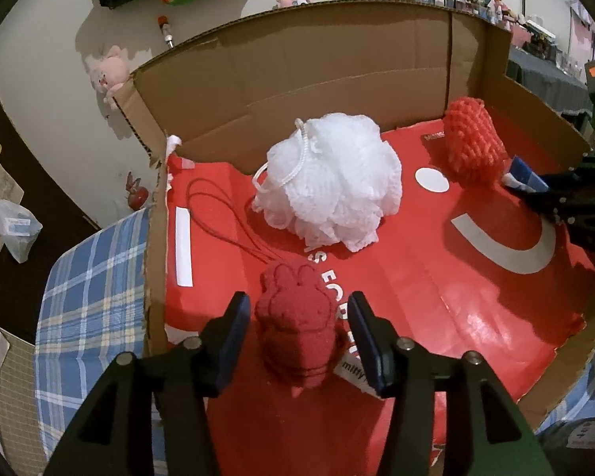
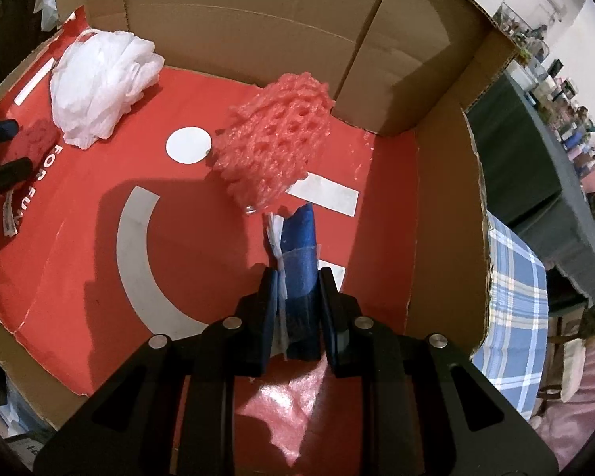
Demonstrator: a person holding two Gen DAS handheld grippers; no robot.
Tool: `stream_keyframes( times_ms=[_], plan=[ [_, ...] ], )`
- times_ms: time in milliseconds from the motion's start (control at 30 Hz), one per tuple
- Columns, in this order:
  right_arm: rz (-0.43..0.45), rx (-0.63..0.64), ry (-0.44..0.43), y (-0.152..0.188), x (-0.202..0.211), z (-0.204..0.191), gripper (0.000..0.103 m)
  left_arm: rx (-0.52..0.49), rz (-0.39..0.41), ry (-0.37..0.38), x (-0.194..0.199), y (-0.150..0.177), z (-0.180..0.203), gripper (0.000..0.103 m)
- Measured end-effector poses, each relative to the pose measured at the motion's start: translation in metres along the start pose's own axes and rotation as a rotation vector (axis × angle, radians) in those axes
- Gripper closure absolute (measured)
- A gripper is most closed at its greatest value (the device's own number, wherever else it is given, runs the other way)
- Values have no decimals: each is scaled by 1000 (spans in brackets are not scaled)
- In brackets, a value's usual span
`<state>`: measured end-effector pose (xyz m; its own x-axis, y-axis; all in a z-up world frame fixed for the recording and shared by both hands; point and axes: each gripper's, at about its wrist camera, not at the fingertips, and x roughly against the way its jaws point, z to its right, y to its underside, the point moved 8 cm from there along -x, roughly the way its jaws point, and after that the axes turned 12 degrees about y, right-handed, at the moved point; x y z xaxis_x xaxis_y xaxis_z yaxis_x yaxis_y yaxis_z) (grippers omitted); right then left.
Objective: Organize soft objects
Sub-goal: 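Lower both items into the box and open both tools, then lift both tools away from the box back toward the table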
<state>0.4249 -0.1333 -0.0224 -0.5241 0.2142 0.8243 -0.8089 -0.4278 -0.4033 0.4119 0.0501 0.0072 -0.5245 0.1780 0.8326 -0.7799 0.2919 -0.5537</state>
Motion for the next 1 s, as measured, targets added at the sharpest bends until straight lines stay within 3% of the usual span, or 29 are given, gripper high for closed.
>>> stream_keyframes(
  times_ms=[67,333,533,633,800,900,1000],
  plan=[
    [3,3,3,0,-1,-1,84,0,9,-3,3,-1,1,38],
    [20,3,0,-1,8,7,82,13,84,14,26,-3,4,25],
    [35,4,5,-1,15,5,64,10,154,38,53,-5,14,18],
    [41,9,-1,-1,16,2,47,9,181,47,66,-5,20,15],
    [115,-10,15,-2,45,5,47,13,267,61,101,-3,28,9],
    [171,-44,-4,-2,74,11,34,27,337,73,128,-1,35,1],
    [238,-71,5,1,107,19,32,42,399,85,155,4,40,0]
  ],
)
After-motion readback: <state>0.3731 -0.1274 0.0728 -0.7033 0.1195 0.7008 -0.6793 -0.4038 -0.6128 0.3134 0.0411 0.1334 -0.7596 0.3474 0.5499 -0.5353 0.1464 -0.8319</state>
